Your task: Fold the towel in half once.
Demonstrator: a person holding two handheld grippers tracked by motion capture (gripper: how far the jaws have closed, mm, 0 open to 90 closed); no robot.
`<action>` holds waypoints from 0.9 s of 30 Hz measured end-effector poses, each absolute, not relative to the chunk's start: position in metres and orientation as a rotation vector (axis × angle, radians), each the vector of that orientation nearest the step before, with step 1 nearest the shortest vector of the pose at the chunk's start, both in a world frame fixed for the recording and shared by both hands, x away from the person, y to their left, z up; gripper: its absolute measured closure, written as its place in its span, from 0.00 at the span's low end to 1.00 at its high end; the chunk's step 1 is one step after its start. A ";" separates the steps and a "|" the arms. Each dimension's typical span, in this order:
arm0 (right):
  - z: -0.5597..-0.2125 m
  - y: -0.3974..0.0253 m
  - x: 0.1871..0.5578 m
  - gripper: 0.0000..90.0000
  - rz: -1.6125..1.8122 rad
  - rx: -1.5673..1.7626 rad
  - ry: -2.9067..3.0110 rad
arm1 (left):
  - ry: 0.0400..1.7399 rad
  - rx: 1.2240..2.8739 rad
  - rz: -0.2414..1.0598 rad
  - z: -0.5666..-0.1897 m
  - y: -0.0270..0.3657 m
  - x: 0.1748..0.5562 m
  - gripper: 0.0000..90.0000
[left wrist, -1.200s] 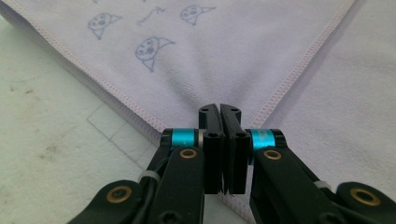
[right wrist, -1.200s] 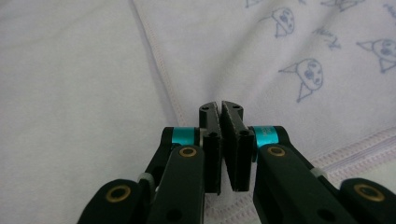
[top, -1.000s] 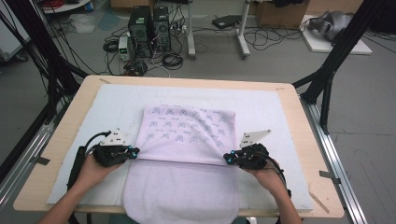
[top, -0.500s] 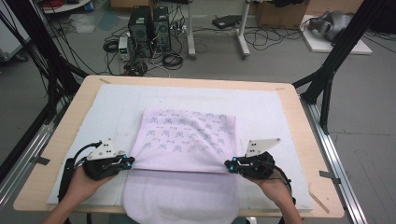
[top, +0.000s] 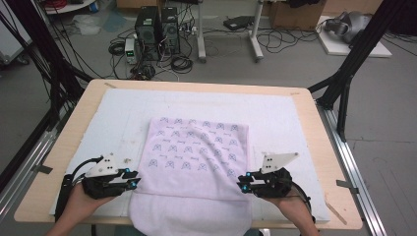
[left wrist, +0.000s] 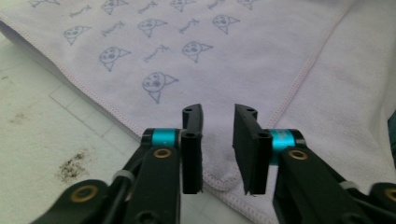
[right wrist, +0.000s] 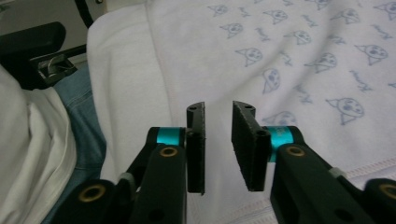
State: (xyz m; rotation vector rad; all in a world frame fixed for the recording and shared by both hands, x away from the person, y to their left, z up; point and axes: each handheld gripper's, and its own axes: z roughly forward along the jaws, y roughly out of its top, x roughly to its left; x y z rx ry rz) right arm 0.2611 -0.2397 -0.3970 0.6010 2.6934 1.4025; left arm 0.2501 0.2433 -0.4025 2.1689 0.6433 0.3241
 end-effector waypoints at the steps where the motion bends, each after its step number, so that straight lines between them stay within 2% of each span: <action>1: -0.397 -0.240 0.263 0.80 1.398 0.607 2.691 | 0.645 2.167 0.331 -0.401 0.243 0.253 0.73; 10: -0.400 -0.237 0.310 0.71 1.298 0.680 2.655 | 0.730 2.147 0.394 -0.398 0.240 0.296 0.64; 16: -0.404 -0.240 0.368 0.64 1.154 0.790 2.633 | 0.908 2.055 0.399 -0.401 0.232 0.361 0.59; 21: -0.410 -0.245 0.414 0.57 1.094 0.914 2.560 | 1.054 2.069 0.444 -0.414 0.221 0.414 0.57; 27: -0.430 -0.251 0.441 0.50 1.008 1.058 2.511 | 1.178 2.073 0.421 -0.435 0.215 0.440 0.50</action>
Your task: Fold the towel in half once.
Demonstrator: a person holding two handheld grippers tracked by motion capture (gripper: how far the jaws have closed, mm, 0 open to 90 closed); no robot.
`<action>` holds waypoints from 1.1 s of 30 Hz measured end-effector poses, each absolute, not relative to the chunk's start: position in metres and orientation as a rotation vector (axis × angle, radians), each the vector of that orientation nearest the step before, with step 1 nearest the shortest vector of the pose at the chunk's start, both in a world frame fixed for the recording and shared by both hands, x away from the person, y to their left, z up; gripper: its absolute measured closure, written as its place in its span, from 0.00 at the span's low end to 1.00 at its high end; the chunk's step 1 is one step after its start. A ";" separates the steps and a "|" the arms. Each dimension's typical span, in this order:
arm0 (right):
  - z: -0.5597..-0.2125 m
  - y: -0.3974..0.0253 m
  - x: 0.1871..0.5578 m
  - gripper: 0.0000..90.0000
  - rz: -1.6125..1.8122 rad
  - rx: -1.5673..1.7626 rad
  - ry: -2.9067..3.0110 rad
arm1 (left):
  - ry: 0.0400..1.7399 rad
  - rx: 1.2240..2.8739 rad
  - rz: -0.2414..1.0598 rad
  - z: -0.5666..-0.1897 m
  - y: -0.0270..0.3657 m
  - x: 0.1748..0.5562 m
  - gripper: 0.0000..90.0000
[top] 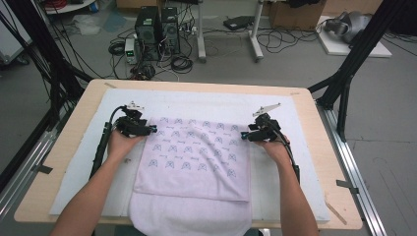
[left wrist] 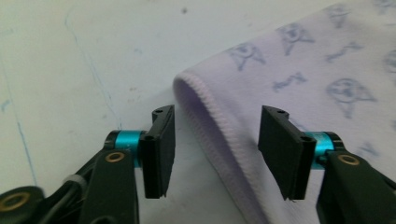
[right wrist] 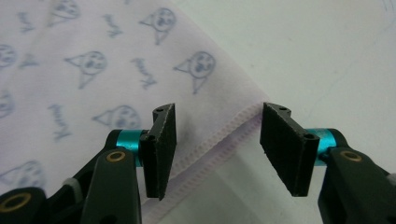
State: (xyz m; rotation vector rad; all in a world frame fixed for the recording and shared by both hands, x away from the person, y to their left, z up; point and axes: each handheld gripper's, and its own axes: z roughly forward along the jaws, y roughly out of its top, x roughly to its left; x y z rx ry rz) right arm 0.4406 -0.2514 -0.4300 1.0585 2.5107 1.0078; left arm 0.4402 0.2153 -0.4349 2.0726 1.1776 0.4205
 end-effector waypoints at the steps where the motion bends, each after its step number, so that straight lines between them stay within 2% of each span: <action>1: -0.433 -0.252 0.442 0.49 1.013 1.091 2.509 | 1.182 2.076 0.413 -0.438 0.215 0.442 0.50; 3: -0.438 -0.253 0.445 0.50 1.027 1.111 2.518 | 1.174 2.067 0.429 -0.440 0.213 0.442 0.53; 4: -0.439 -0.252 0.445 0.53 1.022 1.107 2.515 | 1.164 2.060 0.408 -0.440 0.213 0.443 0.60; 7: -0.439 -0.248 0.445 0.82 1.067 1.081 2.552 | 1.140 2.052 0.371 -0.440 0.212 0.443 0.86; 8: -0.439 -0.246 0.446 0.92 1.088 1.066 2.579 | 1.134 2.060 0.379 -0.440 0.211 0.443 0.90; 10: -0.436 -0.240 0.446 0.94 1.051 1.028 2.583 | 1.126 2.069 0.409 -0.438 0.210 0.442 0.93; 17: -0.410 -0.234 0.452 0.95 1.002 0.967 2.517 | 1.075 2.050 0.536 -0.407 0.209 0.445 0.95; 26: -0.327 -0.231 0.472 0.94 1.018 0.864 2.365 | 1.010 1.935 0.667 -0.328 0.218 0.467 0.95; 27: -0.321 -0.231 0.474 0.89 1.025 0.863 2.336 | 1.021 1.926 0.683 -0.324 0.218 0.469 0.91; 28: -0.318 -0.231 0.478 0.76 1.021 0.879 2.315 | 1.042 1.920 0.685 -0.322 0.219 0.471 0.79; 29: -0.318 -0.232 0.482 0.68 1.024 0.921 2.299 | 1.045 1.925 0.679 -0.323 0.220 0.472 0.73; 33: -0.336 -0.232 0.484 0.62 1.014 0.974 2.367 | 1.031 1.977 0.638 -0.336 0.224 0.466 0.67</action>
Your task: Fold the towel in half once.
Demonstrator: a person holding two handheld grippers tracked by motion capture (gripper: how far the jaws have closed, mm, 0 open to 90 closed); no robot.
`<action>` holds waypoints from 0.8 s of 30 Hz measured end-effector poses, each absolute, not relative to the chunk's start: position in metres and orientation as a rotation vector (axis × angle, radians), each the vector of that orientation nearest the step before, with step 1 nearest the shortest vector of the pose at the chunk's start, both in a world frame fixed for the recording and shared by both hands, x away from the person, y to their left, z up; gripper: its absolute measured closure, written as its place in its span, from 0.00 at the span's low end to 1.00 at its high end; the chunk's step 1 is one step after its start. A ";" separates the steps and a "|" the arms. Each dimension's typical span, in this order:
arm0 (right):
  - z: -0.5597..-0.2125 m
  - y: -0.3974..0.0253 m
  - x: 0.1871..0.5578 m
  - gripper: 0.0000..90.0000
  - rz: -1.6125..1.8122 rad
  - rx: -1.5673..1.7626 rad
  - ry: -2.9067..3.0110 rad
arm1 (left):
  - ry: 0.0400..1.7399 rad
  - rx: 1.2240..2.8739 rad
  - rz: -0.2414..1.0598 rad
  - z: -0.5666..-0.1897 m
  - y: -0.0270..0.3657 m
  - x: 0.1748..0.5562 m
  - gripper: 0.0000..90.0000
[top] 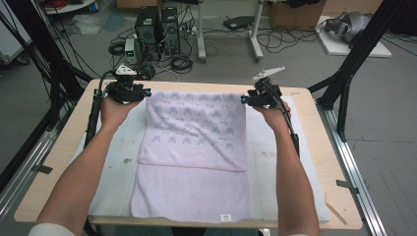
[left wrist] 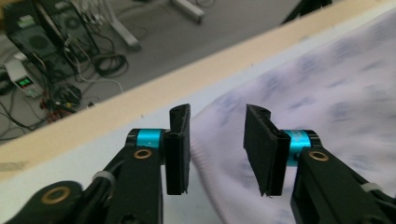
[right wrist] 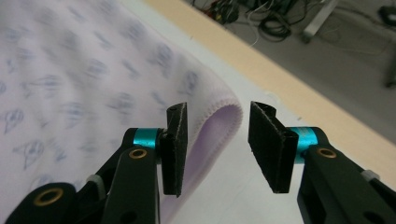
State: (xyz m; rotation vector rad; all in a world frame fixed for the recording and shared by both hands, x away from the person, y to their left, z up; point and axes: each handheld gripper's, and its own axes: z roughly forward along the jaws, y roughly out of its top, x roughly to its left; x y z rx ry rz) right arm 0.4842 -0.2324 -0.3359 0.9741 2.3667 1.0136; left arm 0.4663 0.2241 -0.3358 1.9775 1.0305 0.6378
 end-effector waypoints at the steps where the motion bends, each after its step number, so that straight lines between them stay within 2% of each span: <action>1: -0.341 -0.232 0.482 0.62 1.011 0.976 2.381 | 1.027 1.982 0.625 -0.340 0.226 0.463 0.67; 5: -0.356 -0.235 0.468 0.60 1.041 0.976 2.419 | 1.008 2.017 0.598 -0.357 0.231 0.447 0.65; 7: -0.359 -0.235 0.463 0.55 1.033 1.008 2.481 | 0.987 2.032 0.580 -0.364 0.232 0.438 0.62; 15: -0.367 -0.234 0.417 0.58 1.136 0.905 2.500 | 0.928 2.065 0.518 -0.382 0.239 0.398 0.58; 24: -0.389 -0.233 0.370 0.60 1.165 0.823 2.551 | 0.858 2.130 0.449 -0.407 0.241 0.352 0.57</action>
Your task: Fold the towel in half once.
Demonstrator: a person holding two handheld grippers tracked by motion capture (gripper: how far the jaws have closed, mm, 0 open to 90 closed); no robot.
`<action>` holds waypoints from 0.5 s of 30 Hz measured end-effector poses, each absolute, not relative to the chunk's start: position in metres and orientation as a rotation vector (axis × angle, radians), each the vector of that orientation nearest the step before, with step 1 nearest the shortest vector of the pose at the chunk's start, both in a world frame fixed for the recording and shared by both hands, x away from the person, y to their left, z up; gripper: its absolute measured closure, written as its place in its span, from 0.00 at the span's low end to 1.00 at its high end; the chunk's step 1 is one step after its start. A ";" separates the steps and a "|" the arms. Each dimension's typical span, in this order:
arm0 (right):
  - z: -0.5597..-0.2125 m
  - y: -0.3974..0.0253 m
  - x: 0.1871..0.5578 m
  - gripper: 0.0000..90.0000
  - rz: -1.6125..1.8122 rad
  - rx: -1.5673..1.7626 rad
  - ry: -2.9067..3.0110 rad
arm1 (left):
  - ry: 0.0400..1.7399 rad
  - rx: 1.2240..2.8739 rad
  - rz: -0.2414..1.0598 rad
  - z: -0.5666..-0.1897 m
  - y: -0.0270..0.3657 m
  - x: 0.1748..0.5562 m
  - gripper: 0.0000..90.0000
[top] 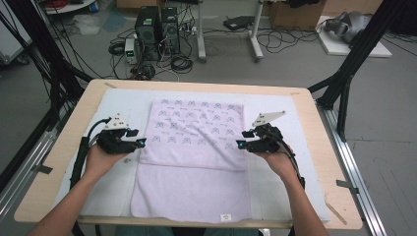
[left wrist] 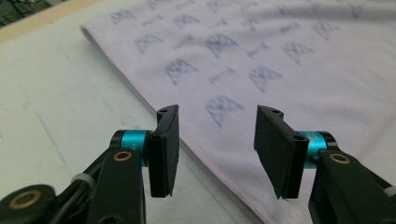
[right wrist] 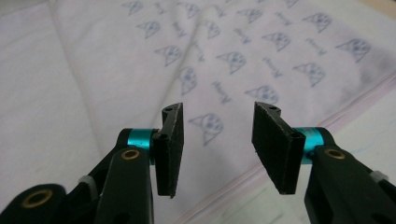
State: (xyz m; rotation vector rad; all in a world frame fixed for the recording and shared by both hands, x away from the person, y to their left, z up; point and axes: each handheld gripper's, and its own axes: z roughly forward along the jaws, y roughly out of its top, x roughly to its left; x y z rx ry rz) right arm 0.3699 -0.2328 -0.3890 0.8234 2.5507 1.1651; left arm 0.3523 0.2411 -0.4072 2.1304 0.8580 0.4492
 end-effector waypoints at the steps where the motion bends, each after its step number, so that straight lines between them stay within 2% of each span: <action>1: -0.392 -0.233 0.365 0.60 1.167 0.818 2.554 | 0.846 2.127 0.443 -0.410 0.241 0.348 0.57; 3: -0.400 -0.233 0.358 0.61 1.167 0.809 2.562 | 0.817 2.157 0.411 -0.416 0.238 0.341 0.64; 10: -0.420 -0.231 0.343 0.64 1.148 0.809 2.608 | 0.783 2.198 0.362 -0.436 0.232 0.331 0.72; 15: -0.437 -0.228 0.342 0.67 1.086 0.822 2.658 | 0.779 2.191 0.364 -0.441 0.232 0.331 0.83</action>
